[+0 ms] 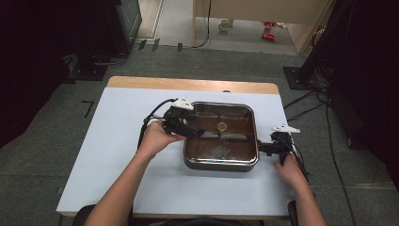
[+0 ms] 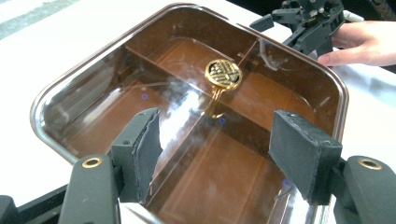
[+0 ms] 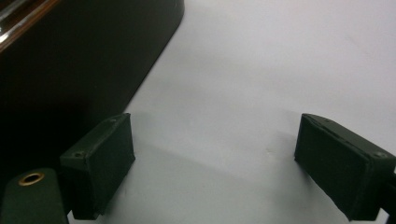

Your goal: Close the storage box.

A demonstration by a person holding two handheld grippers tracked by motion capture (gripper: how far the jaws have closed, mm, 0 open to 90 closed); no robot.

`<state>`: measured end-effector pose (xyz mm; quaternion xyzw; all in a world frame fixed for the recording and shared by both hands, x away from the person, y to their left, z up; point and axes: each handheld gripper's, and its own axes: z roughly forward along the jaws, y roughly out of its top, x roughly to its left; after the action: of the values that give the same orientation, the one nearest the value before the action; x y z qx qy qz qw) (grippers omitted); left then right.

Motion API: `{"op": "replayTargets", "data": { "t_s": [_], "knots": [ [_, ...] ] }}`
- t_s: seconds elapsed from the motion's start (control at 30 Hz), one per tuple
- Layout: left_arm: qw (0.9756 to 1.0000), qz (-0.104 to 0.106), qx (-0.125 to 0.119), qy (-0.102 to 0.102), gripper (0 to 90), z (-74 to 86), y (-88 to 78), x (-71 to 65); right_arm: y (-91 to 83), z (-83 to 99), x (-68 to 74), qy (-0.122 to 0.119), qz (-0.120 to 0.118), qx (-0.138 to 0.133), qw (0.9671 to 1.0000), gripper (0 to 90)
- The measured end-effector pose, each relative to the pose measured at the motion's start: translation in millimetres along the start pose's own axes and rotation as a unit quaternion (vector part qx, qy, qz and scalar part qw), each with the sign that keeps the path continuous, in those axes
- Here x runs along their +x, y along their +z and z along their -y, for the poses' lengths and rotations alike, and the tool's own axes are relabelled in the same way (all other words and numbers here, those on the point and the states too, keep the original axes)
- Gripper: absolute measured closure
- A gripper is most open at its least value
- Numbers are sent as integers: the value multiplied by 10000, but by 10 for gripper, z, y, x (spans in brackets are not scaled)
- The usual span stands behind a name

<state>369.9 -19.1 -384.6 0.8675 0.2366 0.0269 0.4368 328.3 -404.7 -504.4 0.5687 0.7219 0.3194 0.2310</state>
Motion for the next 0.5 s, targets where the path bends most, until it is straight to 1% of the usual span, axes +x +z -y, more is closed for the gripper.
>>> {"op": "replayTargets", "data": {
  "t_s": [0.1,0.13,0.2,0.23,0.27,0.3,0.33,0.37,0.4,0.5],
  "knots": [
    [9999,-127,-21,-22,341,118,-83,-6,1,-1,-2,-12,-2,-2,10000,113],
    [9999,-127,-21,-22,341,118,-83,-6,1,-1,-2,-12,-2,-2,10000,113],
    [9997,-230,-77,-97,341,221,-147,7,1,-1,-1,-8,0,-3,10000,113],
    [9997,-230,-77,-97,341,221,-147,7,1,-1,-1,-6,-1,-3,10000,113],
    [9995,-273,-123,-130,341,283,-188,18,1,-1,-2,-8,-3,-3,10000,113],
    [9995,-273,-123,-130,341,283,-188,18,1,-1,-2,-8,-3,-3,10000,113],
    [9990,-377,-148,-161,341,361,-240,28,2,-1,-2,-8,-2,-3,10000,113],
    [9990,-377,-148,-161,341,361,-240,28,2,-1,-2,-5,-2,-2,10000,113],
    [9986,-458,-166,-195,341,429,-289,30,2,-1,-2,-5,-4,-3,10000,113],
    [9977,-588,-261,-225,341,536,-350,19,1,-1,-2,-7,-3,-2,10000,113]
  ]
}}
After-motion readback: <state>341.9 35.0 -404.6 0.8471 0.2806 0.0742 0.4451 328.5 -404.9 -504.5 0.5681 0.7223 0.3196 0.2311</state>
